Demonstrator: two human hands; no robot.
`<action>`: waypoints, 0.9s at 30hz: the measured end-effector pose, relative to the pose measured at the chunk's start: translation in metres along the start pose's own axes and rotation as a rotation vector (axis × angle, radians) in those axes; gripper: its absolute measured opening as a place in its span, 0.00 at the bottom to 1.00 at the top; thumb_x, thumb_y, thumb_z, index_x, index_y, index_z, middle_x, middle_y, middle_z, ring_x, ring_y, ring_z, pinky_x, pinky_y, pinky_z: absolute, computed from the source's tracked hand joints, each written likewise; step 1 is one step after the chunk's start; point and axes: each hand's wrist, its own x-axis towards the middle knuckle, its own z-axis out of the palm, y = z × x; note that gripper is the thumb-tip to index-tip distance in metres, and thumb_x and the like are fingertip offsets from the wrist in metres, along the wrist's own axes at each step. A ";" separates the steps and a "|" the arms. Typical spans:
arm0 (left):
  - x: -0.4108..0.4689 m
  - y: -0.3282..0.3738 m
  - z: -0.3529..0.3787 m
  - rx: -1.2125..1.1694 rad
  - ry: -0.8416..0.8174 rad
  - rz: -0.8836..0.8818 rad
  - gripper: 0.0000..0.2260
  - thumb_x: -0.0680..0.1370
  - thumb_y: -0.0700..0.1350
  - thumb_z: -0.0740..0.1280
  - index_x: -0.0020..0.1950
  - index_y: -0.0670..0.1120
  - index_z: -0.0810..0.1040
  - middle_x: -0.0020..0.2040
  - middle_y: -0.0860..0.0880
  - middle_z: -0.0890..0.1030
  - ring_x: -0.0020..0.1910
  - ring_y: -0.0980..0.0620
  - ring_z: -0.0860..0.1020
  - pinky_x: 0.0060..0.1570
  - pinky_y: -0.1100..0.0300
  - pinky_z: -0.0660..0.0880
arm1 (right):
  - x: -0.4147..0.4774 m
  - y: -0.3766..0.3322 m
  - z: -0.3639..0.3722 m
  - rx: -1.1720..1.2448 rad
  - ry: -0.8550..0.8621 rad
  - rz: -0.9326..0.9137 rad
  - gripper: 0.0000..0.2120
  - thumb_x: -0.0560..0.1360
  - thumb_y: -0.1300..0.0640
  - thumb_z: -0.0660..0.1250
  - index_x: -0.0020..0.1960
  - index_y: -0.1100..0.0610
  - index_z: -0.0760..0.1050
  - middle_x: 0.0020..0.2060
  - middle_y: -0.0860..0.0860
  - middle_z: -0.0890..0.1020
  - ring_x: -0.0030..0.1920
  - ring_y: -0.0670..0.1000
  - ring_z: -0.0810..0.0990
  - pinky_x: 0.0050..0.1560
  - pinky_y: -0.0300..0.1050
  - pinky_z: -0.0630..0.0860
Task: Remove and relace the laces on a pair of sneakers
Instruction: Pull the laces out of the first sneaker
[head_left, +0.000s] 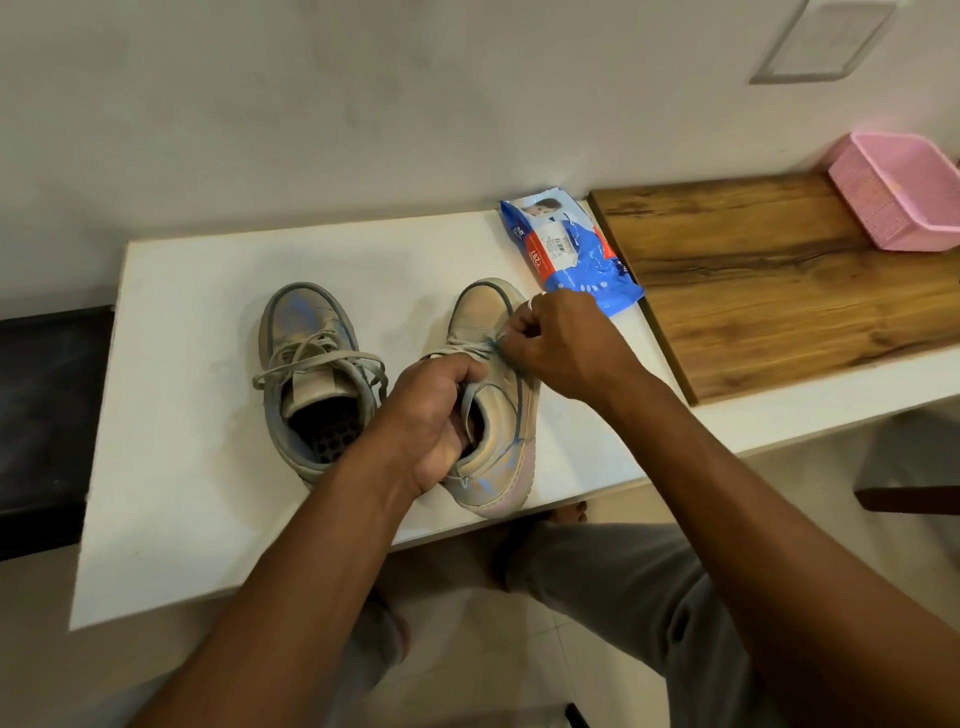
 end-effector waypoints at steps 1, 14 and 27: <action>0.000 0.000 -0.001 -0.003 0.002 -0.002 0.16 0.76 0.36 0.61 0.63 0.36 0.76 0.55 0.36 0.80 0.51 0.40 0.79 0.58 0.44 0.77 | -0.001 -0.001 -0.002 -0.024 -0.041 -0.008 0.08 0.76 0.55 0.70 0.45 0.60 0.82 0.38 0.52 0.83 0.39 0.50 0.81 0.39 0.50 0.79; 0.002 0.000 -0.002 -0.051 -0.014 0.003 0.16 0.76 0.36 0.59 0.62 0.36 0.77 0.55 0.36 0.81 0.52 0.40 0.80 0.59 0.44 0.77 | 0.000 -0.005 0.005 0.022 0.004 -0.009 0.09 0.77 0.56 0.68 0.45 0.61 0.83 0.38 0.54 0.84 0.40 0.50 0.82 0.40 0.47 0.81; 0.002 0.001 -0.008 -0.095 -0.021 0.015 0.14 0.76 0.36 0.59 0.60 0.36 0.78 0.48 0.39 0.80 0.44 0.44 0.80 0.51 0.50 0.80 | -0.011 -0.014 -0.006 0.055 -0.140 -0.126 0.06 0.76 0.56 0.71 0.53 0.51 0.83 0.38 0.43 0.81 0.39 0.43 0.79 0.39 0.33 0.74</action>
